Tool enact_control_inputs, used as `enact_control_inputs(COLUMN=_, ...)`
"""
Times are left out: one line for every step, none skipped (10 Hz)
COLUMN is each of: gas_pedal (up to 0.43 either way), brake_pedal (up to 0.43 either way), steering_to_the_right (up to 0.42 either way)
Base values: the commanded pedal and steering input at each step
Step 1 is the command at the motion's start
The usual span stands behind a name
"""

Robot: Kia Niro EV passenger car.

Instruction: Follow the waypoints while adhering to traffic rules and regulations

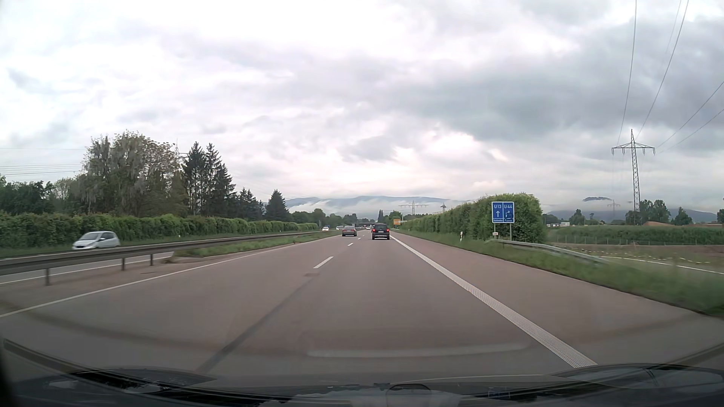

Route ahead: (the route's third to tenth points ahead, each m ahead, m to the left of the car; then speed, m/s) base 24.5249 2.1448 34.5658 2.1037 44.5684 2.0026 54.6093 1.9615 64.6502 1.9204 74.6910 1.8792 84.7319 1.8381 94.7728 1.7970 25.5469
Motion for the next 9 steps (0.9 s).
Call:
enact_control_inputs(gas_pedal=0.150, brake_pedal=0.000, steering_to_the_right=0.001)
enact_control_inputs(gas_pedal=0.150, brake_pedal=0.000, steering_to_the_right=0.001)
enact_control_inputs(gas_pedal=0.150, brake_pedal=0.000, steering_to_the_right=0.000)
enact_control_inputs(gas_pedal=0.150, brake_pedal=0.000, steering_to_the_right=0.000)
enact_control_inputs(gas_pedal=0.150, brake_pedal=0.000, steering_to_the_right=0.000)
enact_control_inputs(gas_pedal=0.150, brake_pedal=0.000, steering_to_the_right=0.001)
enact_control_inputs(gas_pedal=0.150, brake_pedal=0.000, steering_to_the_right=0.001)
enact_control_inputs(gas_pedal=0.150, brake_pedal=0.000, steering_to_the_right=0.001)
enact_control_inputs(gas_pedal=0.150, brake_pedal=0.000, steering_to_the_right=0.000)
